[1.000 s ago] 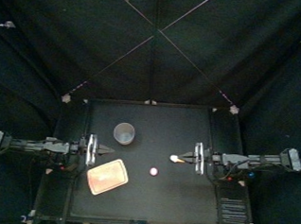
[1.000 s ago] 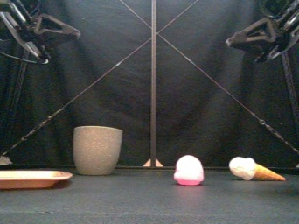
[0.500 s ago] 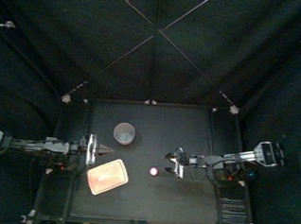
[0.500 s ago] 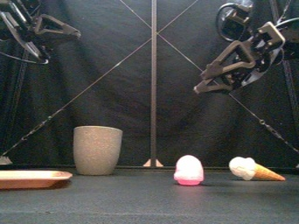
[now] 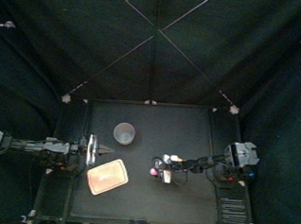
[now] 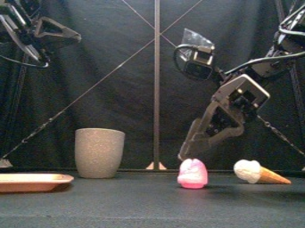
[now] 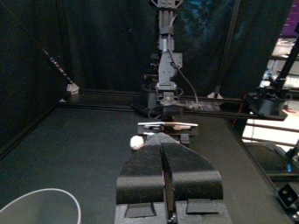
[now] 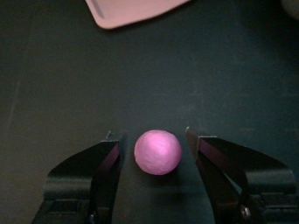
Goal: Pick the pink ball then place it in the grey bowl
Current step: Pick the pink ball
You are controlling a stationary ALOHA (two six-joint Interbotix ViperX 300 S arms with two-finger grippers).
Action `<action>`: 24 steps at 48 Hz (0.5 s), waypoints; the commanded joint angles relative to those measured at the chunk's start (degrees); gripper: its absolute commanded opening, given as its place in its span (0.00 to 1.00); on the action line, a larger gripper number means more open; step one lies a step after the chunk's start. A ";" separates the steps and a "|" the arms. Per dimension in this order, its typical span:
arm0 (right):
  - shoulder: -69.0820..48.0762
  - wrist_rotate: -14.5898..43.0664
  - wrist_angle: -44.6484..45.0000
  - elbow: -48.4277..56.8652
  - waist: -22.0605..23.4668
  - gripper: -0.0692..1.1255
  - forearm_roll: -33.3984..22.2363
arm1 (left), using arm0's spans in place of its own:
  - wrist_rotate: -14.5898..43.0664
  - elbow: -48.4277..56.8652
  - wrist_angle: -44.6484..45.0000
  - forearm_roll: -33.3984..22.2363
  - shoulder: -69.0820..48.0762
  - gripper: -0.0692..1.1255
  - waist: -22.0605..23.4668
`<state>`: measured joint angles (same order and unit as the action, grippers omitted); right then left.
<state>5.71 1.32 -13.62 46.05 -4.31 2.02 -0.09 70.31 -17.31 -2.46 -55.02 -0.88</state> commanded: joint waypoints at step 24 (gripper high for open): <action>0.79 0.09 5.36 -3.78 0.26 0.64 -0.26 | 0.00 0.88 -0.53 -0.97 0.26 0.11 -0.09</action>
<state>7.29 1.32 -8.17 43.86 -4.13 1.76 -0.09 71.89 -17.31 -3.25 -55.02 -0.88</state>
